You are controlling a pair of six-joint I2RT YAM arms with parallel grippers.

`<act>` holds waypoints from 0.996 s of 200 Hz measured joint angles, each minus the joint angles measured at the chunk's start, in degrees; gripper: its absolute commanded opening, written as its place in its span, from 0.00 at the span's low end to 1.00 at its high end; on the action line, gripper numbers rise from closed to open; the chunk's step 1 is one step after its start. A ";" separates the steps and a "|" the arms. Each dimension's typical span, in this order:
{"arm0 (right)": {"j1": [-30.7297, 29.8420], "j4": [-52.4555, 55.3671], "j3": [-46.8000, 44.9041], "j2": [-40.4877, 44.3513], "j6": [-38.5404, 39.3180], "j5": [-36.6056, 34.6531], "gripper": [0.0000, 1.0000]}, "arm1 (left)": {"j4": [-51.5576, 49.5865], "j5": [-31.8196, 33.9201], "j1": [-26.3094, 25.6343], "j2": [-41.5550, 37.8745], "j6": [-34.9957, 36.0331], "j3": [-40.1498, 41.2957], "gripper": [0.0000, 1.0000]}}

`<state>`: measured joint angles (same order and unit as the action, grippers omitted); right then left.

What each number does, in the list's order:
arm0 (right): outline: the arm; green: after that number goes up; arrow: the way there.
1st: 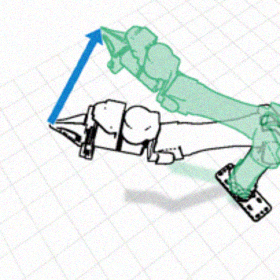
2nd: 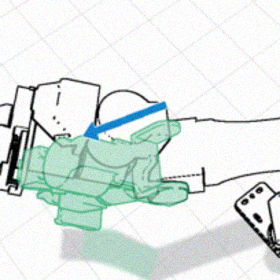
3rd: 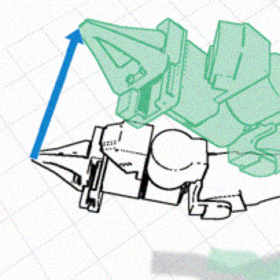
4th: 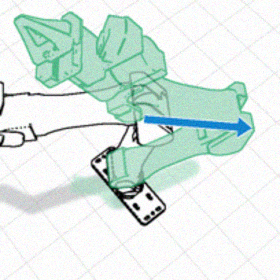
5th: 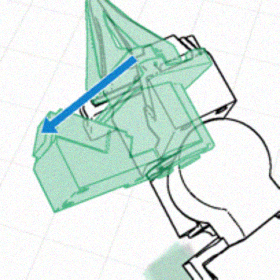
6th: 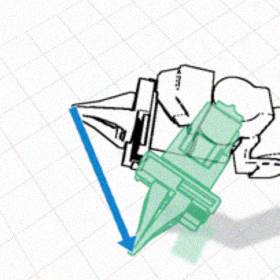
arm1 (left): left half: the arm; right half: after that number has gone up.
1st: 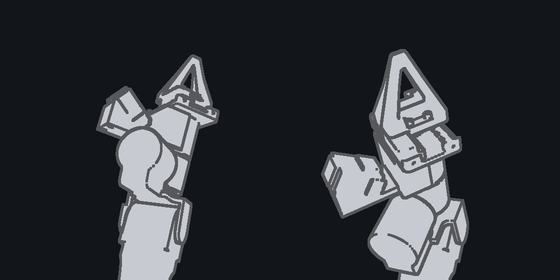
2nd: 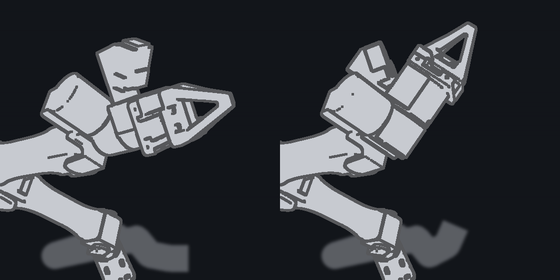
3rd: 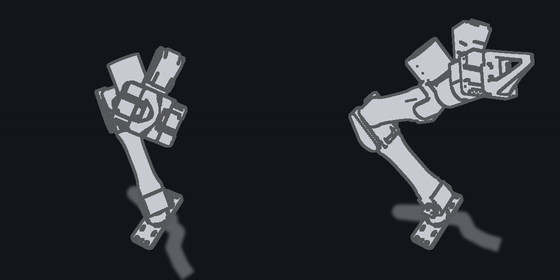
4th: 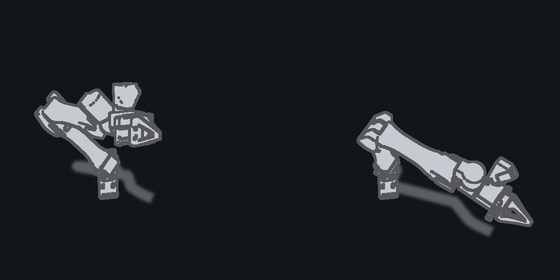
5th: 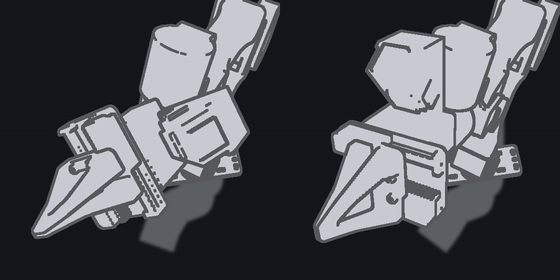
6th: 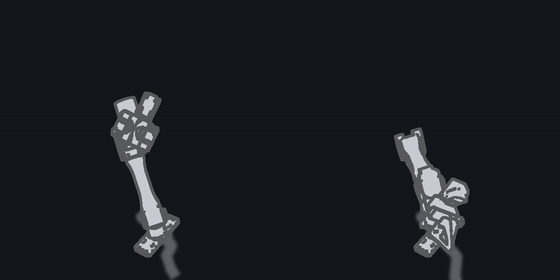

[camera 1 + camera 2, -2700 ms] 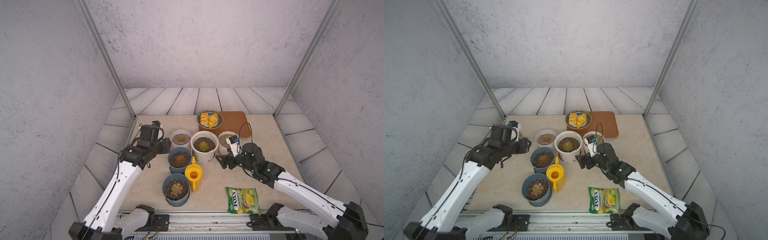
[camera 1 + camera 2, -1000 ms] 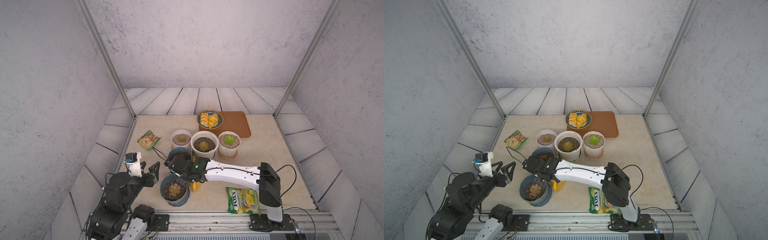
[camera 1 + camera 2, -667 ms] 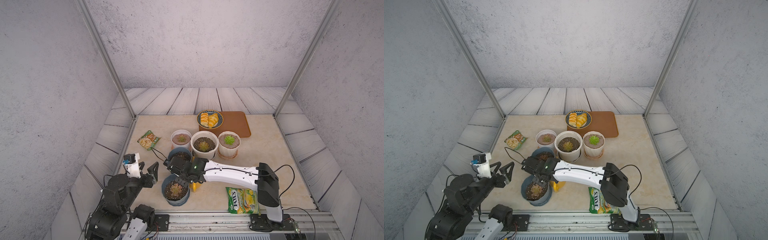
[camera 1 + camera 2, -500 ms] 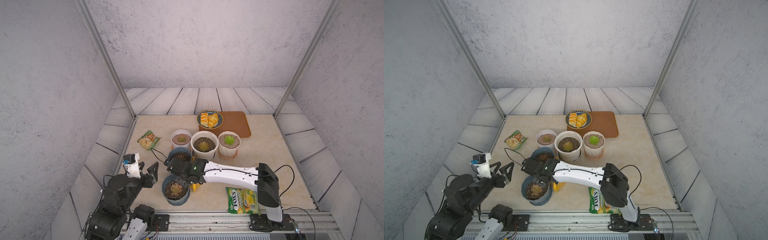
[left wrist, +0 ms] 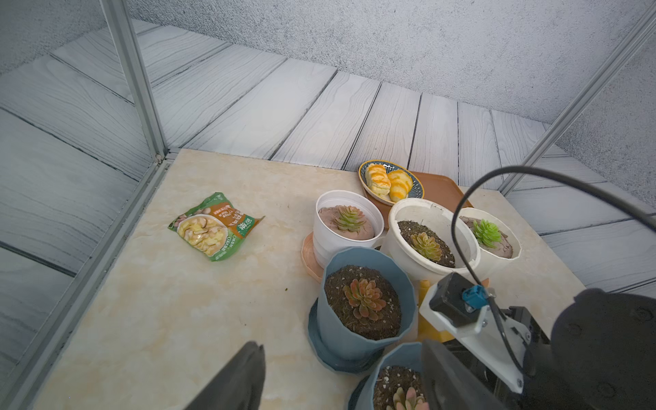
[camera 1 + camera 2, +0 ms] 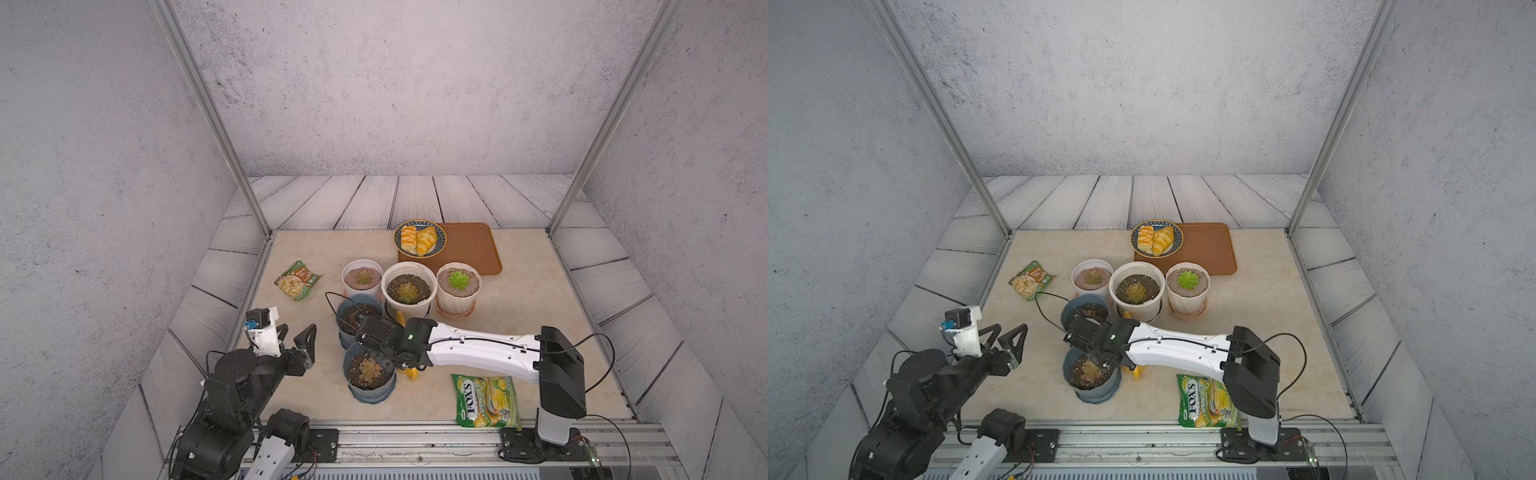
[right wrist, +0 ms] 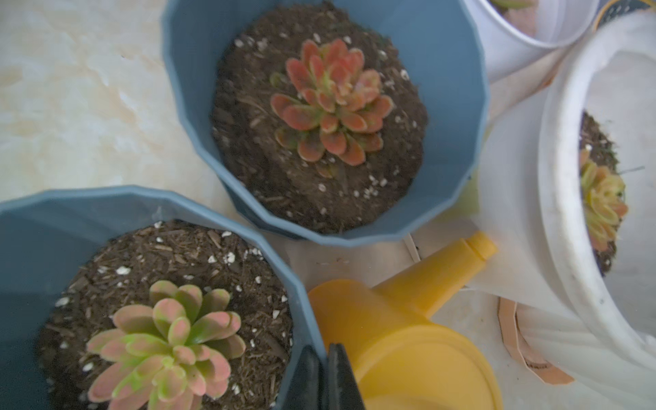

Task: Water the succulent around the soil edge
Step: Move the pot to the center of the board.

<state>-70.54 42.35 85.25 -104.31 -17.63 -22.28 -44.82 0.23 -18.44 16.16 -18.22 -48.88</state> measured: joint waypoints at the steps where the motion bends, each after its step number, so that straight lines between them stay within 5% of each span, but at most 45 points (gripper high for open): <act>1: 0.04 0.00 -0.09 0.07 -0.04 -0.04 0.00 | 0.00 0.00 0.00 0.00 0.00 0.00 0.74; 103: 8.00 0.87 -14.47 12.55 -2.97 -3.26 0.00 | 0.00 -0.02 0.00 0.00 -0.02 0.00 0.74; 199: 22.32 0.04 -26.32 25.73 -2.99 -3.61 0.00 | 0.00 -0.94 0.00 0.74 -0.09 0.04 0.74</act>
<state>-48.23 42.39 58.94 -78.59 -20.62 -25.89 -44.82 -0.71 -18.44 16.91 -18.31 -48.84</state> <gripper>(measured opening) 0.077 0.745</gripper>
